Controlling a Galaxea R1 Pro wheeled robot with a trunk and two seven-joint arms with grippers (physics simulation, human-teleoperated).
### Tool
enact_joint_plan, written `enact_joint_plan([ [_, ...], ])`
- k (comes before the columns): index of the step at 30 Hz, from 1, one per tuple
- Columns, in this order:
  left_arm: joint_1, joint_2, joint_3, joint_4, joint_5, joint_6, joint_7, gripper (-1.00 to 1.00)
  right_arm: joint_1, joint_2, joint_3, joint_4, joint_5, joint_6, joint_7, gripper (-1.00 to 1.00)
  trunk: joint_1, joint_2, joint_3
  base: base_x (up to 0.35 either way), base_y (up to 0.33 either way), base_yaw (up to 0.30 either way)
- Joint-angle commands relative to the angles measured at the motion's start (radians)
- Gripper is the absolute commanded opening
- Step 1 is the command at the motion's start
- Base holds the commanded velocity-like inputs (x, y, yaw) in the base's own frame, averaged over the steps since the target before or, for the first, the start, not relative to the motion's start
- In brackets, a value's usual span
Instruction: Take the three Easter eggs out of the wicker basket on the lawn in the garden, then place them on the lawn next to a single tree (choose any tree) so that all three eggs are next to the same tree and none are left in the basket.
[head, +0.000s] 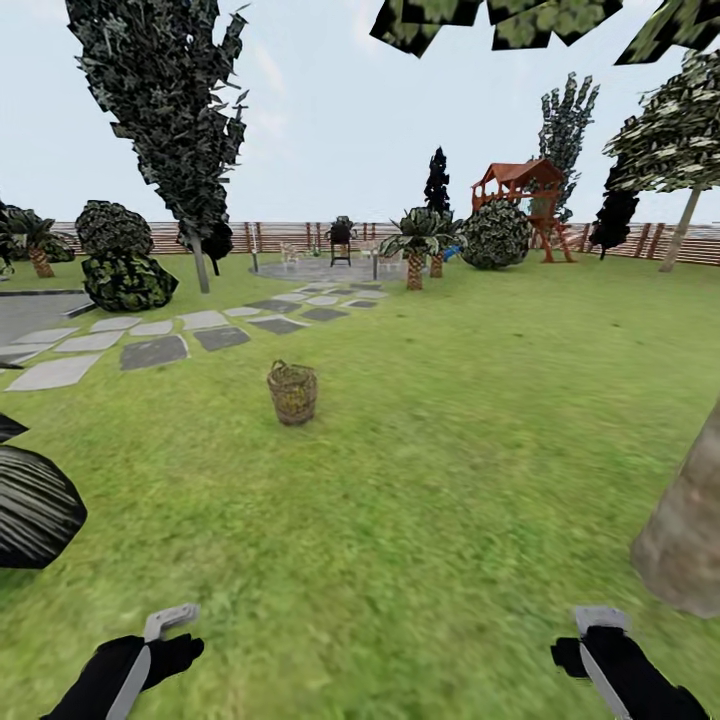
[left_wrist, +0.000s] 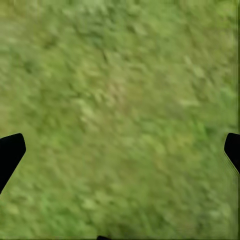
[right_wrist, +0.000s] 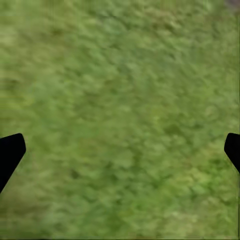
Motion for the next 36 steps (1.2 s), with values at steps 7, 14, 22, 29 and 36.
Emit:
enact_joint_plan([
  [7, 0.000, 0.000, 0.003, 0.036, 0.008, 0.007, 0.000, 1.00, 0.000, 0.012, 0.070, 0.049, 0.036, 0.037, -0.063, 1.00, 0.001, -0.001, -0.001, 0.327, 0.000, 0.000],
  [14, 0.000, -0.001, 0.003, 0.057, 0.007, 0.008, -0.001, 1.00, 0.000, 0.008, 0.065, 0.063, 0.055, 0.075, -0.048, 1.00, 0.001, -0.001, -0.001, 0.327, 0.000, 0.000],
  [22, 0.000, -0.001, 0.003, 0.061, 0.007, 0.007, -0.001, 1.00, 0.000, 0.014, 0.068, 0.057, 0.057, 0.078, -0.043, 1.00, 0.001, -0.001, -0.001, 0.327, 0.000, 0.000],
  [29, 0.000, -0.001, 0.003, 0.060, 0.008, 0.007, -0.001, 1.00, 0.000, 0.017, 0.072, 0.057, 0.058, 0.077, -0.042, 1.00, 0.001, -0.001, -0.001, 0.327, 0.000, 0.000],
  [36, 0.000, -0.001, 0.003, 0.060, 0.009, 0.007, -0.002, 1.00, 0.000, 0.016, 0.065, 0.057, 0.056, 0.063, -0.043, 1.00, 0.001, -0.001, -0.001, 0.327, 0.000, 0.000],
])
